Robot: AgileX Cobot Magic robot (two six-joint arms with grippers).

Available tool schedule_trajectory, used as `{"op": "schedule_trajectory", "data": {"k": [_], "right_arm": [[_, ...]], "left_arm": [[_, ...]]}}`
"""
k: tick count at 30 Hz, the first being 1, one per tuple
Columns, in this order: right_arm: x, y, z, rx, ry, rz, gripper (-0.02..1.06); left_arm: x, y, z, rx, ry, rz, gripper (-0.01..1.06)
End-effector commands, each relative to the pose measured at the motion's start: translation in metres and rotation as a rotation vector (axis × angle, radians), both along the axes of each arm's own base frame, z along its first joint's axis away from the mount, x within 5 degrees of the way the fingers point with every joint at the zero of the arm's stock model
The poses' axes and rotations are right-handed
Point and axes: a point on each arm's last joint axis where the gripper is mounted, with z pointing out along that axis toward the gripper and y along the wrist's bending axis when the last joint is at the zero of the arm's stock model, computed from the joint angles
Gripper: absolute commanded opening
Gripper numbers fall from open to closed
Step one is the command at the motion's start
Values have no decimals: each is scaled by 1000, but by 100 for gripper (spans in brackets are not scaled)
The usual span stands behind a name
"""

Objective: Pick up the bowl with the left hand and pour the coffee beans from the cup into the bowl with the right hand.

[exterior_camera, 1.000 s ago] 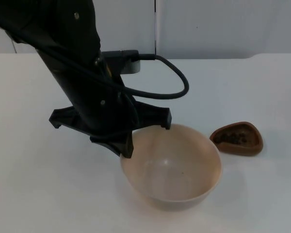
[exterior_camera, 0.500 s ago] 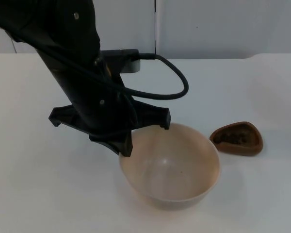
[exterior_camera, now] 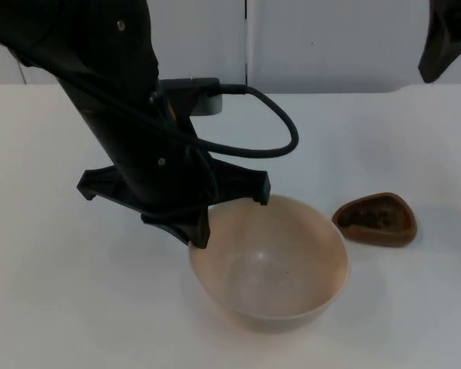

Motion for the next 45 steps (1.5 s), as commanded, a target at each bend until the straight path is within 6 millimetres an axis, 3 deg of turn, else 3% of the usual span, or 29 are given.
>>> {"op": "schedule_trajectory", "data": {"k": [1, 14, 20, 38, 45], "right_arm": [[6, -1, -8, -26, 17, -49, 103], [28, 3, -69, -99, 158, -120, 103], [42, 7, -85, -119, 188, -119, 103], [58, 20, -139, -163, 208, -99, 102], [60, 21, -156, -167, 226, -97, 94]], "left_arm": [[0, -2, 7, -17, -27, 3, 0], [0, -2, 7, -17, -27, 3, 0], [0, -2, 7, -17, -27, 3, 0], [0, -2, 7, -19, -30, 4, 0], [0, -2, 7, -19, -30, 4, 0]]}}
